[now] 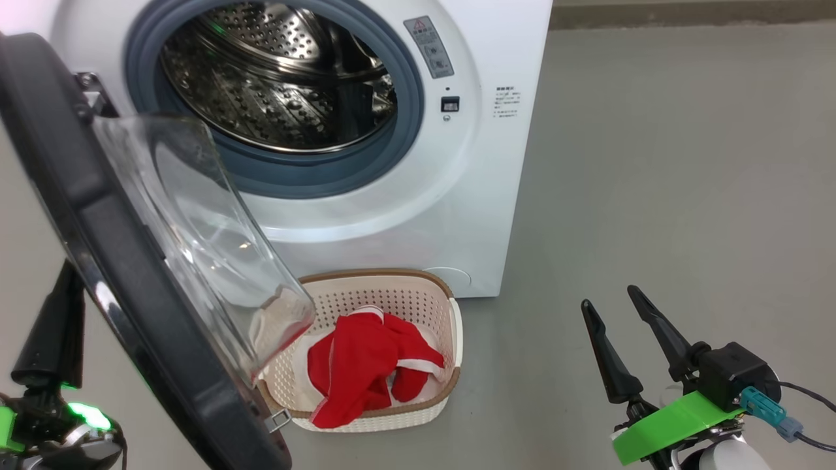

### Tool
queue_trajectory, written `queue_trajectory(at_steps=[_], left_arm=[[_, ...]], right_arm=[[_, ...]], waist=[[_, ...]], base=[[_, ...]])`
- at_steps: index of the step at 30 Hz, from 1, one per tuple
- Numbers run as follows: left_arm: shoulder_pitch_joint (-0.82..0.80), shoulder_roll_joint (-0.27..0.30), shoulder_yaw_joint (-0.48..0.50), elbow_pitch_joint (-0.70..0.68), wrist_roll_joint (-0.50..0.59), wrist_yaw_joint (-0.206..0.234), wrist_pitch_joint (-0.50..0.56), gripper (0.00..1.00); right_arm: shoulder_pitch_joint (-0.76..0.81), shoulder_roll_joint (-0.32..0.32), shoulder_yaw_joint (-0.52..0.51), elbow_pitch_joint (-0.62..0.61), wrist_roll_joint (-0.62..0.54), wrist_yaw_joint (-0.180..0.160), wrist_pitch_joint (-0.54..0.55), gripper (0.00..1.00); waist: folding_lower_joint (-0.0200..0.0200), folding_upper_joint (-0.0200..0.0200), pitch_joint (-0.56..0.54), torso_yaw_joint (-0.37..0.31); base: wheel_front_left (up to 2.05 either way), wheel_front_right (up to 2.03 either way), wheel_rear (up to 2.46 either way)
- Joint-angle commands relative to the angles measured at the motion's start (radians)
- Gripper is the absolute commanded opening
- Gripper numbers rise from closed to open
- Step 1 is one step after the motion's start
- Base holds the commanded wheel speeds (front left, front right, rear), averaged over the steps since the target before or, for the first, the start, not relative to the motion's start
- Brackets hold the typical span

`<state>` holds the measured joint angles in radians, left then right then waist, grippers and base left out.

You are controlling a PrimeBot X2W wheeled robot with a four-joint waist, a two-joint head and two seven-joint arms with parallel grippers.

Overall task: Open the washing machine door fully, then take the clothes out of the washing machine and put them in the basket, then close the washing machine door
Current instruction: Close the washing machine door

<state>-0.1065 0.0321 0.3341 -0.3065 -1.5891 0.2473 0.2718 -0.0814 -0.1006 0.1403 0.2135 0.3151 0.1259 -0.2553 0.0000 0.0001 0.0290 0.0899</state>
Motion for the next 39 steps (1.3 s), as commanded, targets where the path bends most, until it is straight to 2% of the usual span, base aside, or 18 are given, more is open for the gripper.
queue_trajectory(at_steps=[1, 17, 22, 33, 39], left_arm=[[-0.014, 0.018, 0.017, -0.038, -0.012, 0.003, 0.009, 0.0], [-0.064, 0.019, -0.07, -0.023, -0.013, -0.005, -0.007, 0.0], [-0.105, 0.018, -0.094, 0.019, -0.01, -0.027, -0.038, 0.0], [-0.239, 0.018, -0.118, 0.117, -0.009, -0.067, -0.116, 0.0], [-0.319, 0.018, -0.128, 0.169, -0.06, -0.09, -0.145, 0.0]], right_arm=[[-0.033, -0.013, 0.022, -0.028, 0.002, 0.005, -0.006, 1.0], [-0.049, -0.016, 0.036, -0.024, 0.001, 0.005, -0.006, 1.0], [-0.054, -0.021, 0.037, -0.026, 0.0, 0.005, -0.006, 1.0], [-0.079, -0.024, 0.043, -0.032, -0.001, 0.005, -0.006, 1.0], [-0.093, -0.021, 0.038, -0.038, -0.003, 0.005, -0.006, 1.0]], waist=[[0.0, -0.0001, 0.011, -0.01], [0.0, -0.0001, 0.034, -0.113], [0.0, -0.0001, 0.051, -0.153], [0.0, -0.0001, 0.102, -0.195], [0.0, -0.0001, 0.135, -0.212]], base=[[0.0, 0.0, 0.0], [0.0, 0.0, 0.0], [0.0, 0.0, 0.0], [0.0, 0.0, 0.0], [0.0, 0.0, 0.0]])
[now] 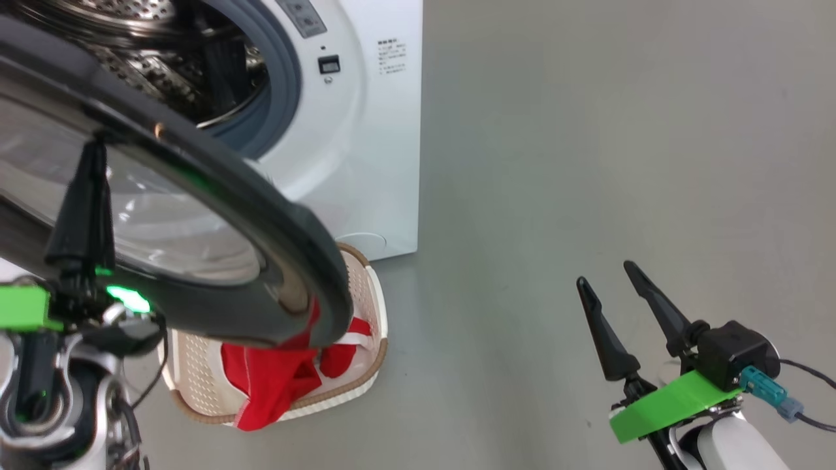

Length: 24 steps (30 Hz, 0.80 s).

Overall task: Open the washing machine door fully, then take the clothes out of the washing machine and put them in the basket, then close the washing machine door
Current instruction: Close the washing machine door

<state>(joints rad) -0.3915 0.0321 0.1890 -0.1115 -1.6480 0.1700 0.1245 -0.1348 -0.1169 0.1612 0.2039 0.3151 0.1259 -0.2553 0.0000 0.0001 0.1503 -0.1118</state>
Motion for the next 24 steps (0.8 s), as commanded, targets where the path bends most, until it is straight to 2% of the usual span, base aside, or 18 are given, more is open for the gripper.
queue_trajectory(at_steps=[1, 11, 24], left_arm=[[-0.049, 0.018, 0.016, -0.016, -0.005, -0.016, -0.003, 0.0], [-0.191, 0.024, 0.021, 0.107, -0.001, -0.069, -0.031, 0.0], [-0.376, 0.031, -0.006, 0.29, 0.021, -0.138, -0.051, 0.0]], right_arm=[[-0.043, -0.003, 0.017, -0.028, -0.003, 0.005, -0.006, 1.0], [-0.069, 0.0, 0.006, -0.033, -0.006, 0.005, -0.006, 1.0], [-0.1, -0.004, 0.014, -0.036, -0.017, 0.005, -0.006, 1.0]], waist=[[0.0, -0.0001, 0.02, -0.015], [0.0, -0.0001, 0.078, -0.046], [0.0, -0.0001, 0.125, -0.037]], base=[[0.0, 0.0, 0.0], [0.0, 0.0, 0.0], [0.0, 0.0, 0.0]])
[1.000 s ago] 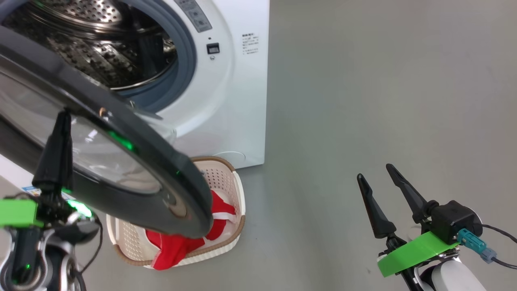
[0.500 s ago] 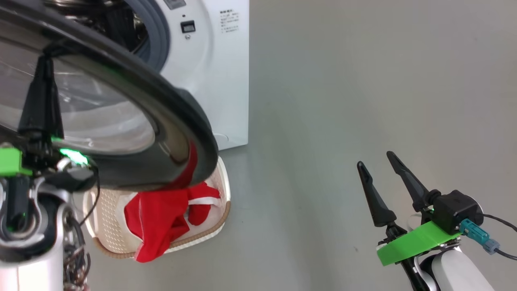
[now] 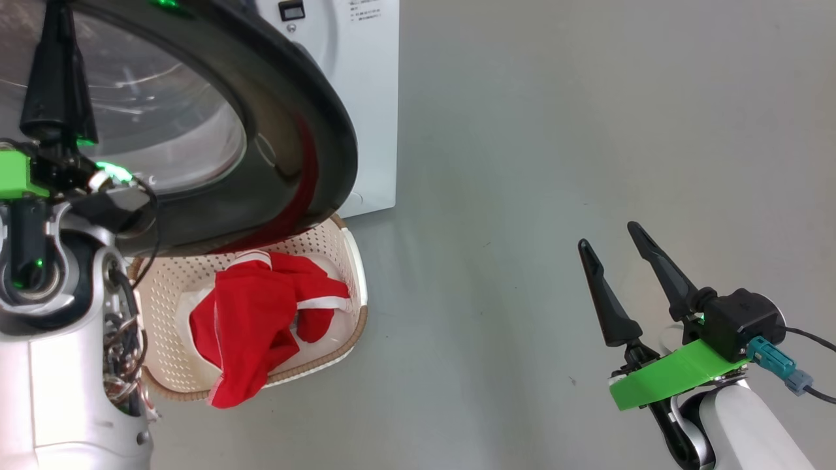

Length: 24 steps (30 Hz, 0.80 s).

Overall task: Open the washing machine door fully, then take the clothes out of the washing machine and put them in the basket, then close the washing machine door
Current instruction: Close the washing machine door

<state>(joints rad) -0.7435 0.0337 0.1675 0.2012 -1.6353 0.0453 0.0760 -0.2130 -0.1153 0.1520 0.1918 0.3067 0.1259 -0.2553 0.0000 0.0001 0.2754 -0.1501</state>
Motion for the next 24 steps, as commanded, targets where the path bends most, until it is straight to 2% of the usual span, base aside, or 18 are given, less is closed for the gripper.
queue_trajectory(at_steps=[1, 5, 6, 7, 8, 9, 12, 18, 24], left_arm=[[-0.03, 0.029, 0.015, -0.012, 0.006, -0.019, -0.002, 0.0], [-0.027, 0.027, 0.005, 0.022, 0.005, -0.047, 0.001, 0.0], [-0.019, 0.028, 0.0, 0.026, 0.014, -0.059, 0.001, 0.08], [-0.008, 0.032, -0.006, 0.026, 0.028, -0.073, -0.002, 0.3], [0.006, 0.039, -0.014, 0.023, 0.051, -0.089, -0.009, 0.7], [0.024, 0.046, -0.026, 0.018, 0.076, -0.103, -0.013, 1.0], [0.087, 0.059, -0.06, 0.001, 0.142, -0.136, -0.027, 1.0], [0.195, 0.078, -0.077, -0.032, 0.22, -0.163, -0.071, 1.0], [0.349, 0.167, -0.15, -0.069, 0.468, -0.175, -0.202, 1.0]], right_arm=[[-0.024, -0.006, 0.023, -0.023, -0.008, 0.005, -0.006, 1.0], [-0.026, -0.009, 0.022, -0.018, -0.008, 0.005, -0.006, 1.0], [-0.024, -0.009, 0.022, -0.016, -0.008, 0.005, -0.006, 1.0], [-0.023, -0.009, 0.022, -0.014, -0.007, 0.005, -0.006, 1.0], [-0.021, -0.009, 0.022, -0.013, -0.006, 0.005, -0.006, 1.0], [-0.019, -0.008, 0.022, -0.012, -0.005, 0.005, -0.006, 1.0], [-0.01, -0.005, 0.022, -0.008, -0.003, 0.005, -0.006, 1.0], [0.008, -0.003, 0.024, -0.002, -0.005, 0.005, -0.006, 1.0], [0.031, -0.004, 0.033, 0.002, -0.015, 0.005, -0.006, 1.0]], waist=[[0.0, -0.0001, 0.0, 0.003], [0.0, -0.0001, -0.014, 0.01], [0.0, -0.0001, -0.021, 0.012], [0.0, -0.0001, -0.027, 0.014], [0.0, -0.0001, -0.035, 0.016], [0.0, -0.0001, -0.042, 0.018], [0.0, -0.0001, -0.067, 0.025], [0.0, -0.0001, -0.116, 0.041], [0.0, -0.0001, -0.179, 0.051]], base=[[0.0, 0.0, 0.0], [0.0, 0.0, 0.0], [0.0, 0.0, 0.0], [0.0, 0.0, 0.0], [0.0, 0.0, 0.0], [0.0, 0.0, 0.0], [0.0, 0.0, 0.0], [0.0, 0.0, 0.0], [0.0, 0.0, 0.0]])
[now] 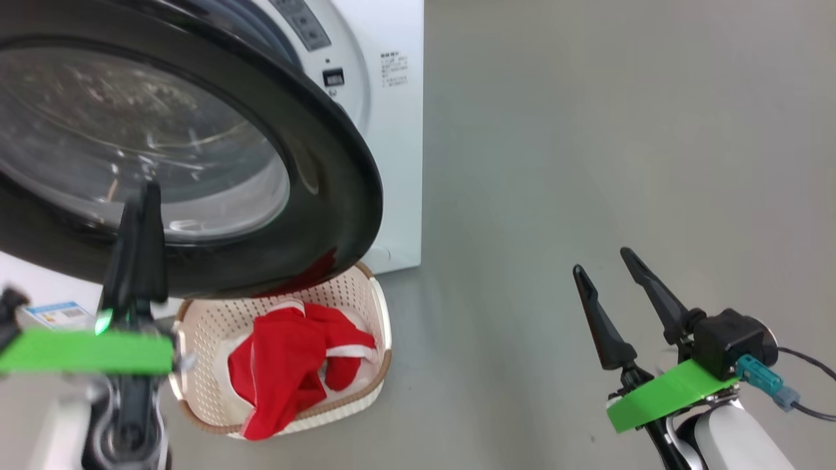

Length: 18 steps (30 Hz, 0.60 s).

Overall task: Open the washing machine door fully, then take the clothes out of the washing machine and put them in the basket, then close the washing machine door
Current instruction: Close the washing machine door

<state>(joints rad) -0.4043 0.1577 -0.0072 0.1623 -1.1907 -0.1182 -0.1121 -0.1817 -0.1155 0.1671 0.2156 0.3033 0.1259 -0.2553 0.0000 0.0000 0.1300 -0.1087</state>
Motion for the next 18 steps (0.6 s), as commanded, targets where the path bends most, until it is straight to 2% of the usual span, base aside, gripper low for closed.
queue_trajectory(at_steps=[1, 5, 10, 14, 18], left_arm=[[0.038, 0.061, 0.013, -0.031, 0.073, -0.011, -0.046, 1.0], [0.14, 0.111, -0.02, -0.027, 0.252, -0.012, -0.124, 1.0], [0.245, 0.144, -0.022, -0.037, 0.467, -0.006, -0.148, 1.0], [0.3, 0.145, 0.007, -0.076, 0.666, 0.015, -0.149, 1.0], [0.344, 0.101, 0.049, -0.1, 0.787, 0.014, -0.149, 1.0]], right_arm=[[0.005, -0.003, 0.016, -0.021, -0.011, 0.005, -0.006, 1.0], [0.03, -0.002, 0.013, -0.018, -0.013, 0.005, -0.006, 1.0], [0.056, 0.002, 0.002, -0.023, -0.021, 0.005, -0.006, 1.0], [0.073, 0.008, -0.013, -0.034, -0.026, 0.005, -0.006, 1.0], [0.083, 0.01, -0.022, -0.045, -0.032, 0.005, -0.006, 1.0]], waist=[[0.0, 0.0, -0.045, 0.011], [0.0, 0.0, -0.083, 0.014], [0.0, 0.0, -0.119, 0.02], [0.0, 0.0, -0.133, 0.026], [0.0, 0.0, -0.147, 0.027]], base=[[0.0, 0.0, 0.0], [0.0, 0.0, 0.0], [0.0, 0.0, 0.0], [0.0, 0.0, 0.0], [0.0, 0.0, 0.0]])
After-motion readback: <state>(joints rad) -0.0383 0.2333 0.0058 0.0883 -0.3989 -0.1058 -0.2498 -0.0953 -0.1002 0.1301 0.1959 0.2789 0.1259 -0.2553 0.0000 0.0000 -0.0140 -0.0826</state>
